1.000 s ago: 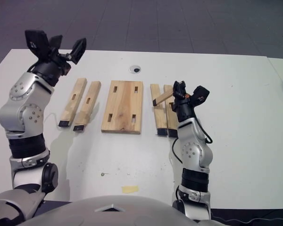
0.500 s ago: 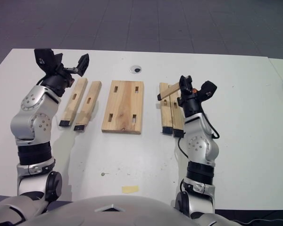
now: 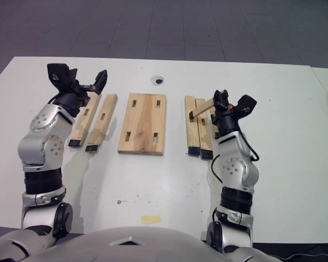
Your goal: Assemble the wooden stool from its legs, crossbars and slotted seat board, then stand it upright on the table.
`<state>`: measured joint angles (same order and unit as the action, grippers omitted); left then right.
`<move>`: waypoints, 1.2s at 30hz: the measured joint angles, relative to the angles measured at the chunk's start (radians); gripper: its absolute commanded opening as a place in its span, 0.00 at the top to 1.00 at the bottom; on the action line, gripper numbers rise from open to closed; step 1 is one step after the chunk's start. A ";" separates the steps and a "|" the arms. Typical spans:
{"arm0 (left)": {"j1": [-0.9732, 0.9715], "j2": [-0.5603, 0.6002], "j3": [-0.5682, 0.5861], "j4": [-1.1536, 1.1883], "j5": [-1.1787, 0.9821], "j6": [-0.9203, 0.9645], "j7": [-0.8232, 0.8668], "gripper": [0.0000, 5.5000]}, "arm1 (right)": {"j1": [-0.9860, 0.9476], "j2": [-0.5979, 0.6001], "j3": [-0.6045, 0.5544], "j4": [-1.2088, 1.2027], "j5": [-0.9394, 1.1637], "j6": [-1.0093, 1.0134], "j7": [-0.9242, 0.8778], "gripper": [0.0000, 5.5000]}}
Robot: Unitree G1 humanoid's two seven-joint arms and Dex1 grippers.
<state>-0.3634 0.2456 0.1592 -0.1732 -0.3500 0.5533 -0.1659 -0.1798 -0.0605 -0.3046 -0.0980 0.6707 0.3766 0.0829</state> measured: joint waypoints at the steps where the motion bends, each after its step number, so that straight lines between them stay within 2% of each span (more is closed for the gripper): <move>1: 0.000 0.000 0.000 0.000 0.003 0.000 -0.001 0.02 | 0.002 -0.001 0.000 0.002 -0.013 -0.002 -0.001 0.92; 12: 0.010 0.002 -0.009 0.003 0.014 -0.002 -0.003 0.02 | 0.008 -0.023 0.057 -0.003 -0.136 -0.041 0.018 0.92; 18: 0.017 0.008 -0.018 0.001 0.044 -0.010 -0.006 0.02 | 0.054 -0.089 0.202 -0.047 -0.316 -0.107 0.061 0.92; 27: 0.043 0.009 -0.038 0.001 0.078 -0.030 -0.018 0.02 | 0.085 -0.134 0.277 -0.059 -0.409 -0.150 0.112 0.92; 32: 0.043 0.008 -0.038 0.004 0.091 -0.040 -0.015 0.02 | 0.049 -0.129 0.273 -0.036 -0.429 -0.135 0.087 0.92; 36: 0.043 0.007 -0.038 0.003 0.093 -0.043 -0.011 0.02 | -0.006 -0.096 0.220 -0.036 -0.402 -0.009 0.003 0.92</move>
<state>-0.3206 0.2524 0.1216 -0.1699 -0.2568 0.5101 -0.1772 -0.1862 -0.1569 -0.0851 -0.1342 0.2684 0.3675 0.0856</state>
